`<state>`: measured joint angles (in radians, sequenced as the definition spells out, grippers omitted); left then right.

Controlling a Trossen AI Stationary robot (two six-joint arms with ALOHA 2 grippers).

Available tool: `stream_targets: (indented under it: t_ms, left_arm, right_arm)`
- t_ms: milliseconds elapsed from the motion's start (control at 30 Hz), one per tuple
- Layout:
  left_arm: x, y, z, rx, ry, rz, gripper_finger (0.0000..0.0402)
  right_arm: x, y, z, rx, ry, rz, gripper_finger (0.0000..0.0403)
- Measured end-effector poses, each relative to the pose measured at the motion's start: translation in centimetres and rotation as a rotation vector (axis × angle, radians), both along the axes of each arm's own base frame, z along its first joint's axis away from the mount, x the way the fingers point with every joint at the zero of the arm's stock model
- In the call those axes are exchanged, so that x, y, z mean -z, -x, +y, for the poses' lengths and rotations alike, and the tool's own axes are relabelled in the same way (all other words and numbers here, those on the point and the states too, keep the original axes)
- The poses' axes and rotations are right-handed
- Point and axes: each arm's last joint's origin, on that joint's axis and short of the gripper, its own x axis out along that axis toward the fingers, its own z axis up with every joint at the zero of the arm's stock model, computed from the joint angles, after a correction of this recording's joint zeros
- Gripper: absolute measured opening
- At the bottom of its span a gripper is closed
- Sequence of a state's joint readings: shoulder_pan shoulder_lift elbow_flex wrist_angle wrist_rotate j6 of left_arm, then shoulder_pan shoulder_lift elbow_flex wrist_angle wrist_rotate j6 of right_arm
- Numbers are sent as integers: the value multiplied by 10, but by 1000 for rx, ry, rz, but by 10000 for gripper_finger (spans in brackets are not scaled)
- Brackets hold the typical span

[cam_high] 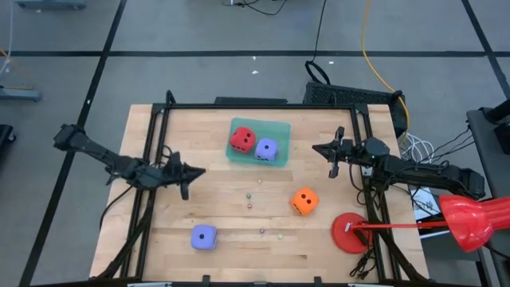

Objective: Pick & Place Dice
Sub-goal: Put the large purple dice into the blue bin

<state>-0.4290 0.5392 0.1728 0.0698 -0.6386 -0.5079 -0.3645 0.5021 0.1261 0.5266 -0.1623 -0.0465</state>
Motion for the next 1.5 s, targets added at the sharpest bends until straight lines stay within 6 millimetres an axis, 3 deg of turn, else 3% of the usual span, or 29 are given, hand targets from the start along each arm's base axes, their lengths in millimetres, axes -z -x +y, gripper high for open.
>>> stream_targets:
  t_ms: [200, 433, 733, 967, 1333, 1500]
  left_arm:
    - [27, 4, -3, 178, -18, -15, 6]
    - [23, 3, -4, 213, -49, -28, 22]
    - [23, 4, -13, 513, -121, -19, 14]
    - [22, 6, -19, 561, -236, -30, 8]
    - [3, 7, -24, 542, -159, -215, 8]
    - [-17, 6, -34, 576, -147, -244, 8]
  right_arm:
    - [0, 0, 0, 0, -8, 1, 0]
    - [0, 0, 0, 0, -7, 2, 0]
    - [0, 0, 0, 0, -2, 3, 0]
    - [0, 0, 1, -22, -8, 2, 0]
    - [0, -1, 2, -77, -5, 3, 0]
    - [0, -1, 2, -77, -5, 3, 0]
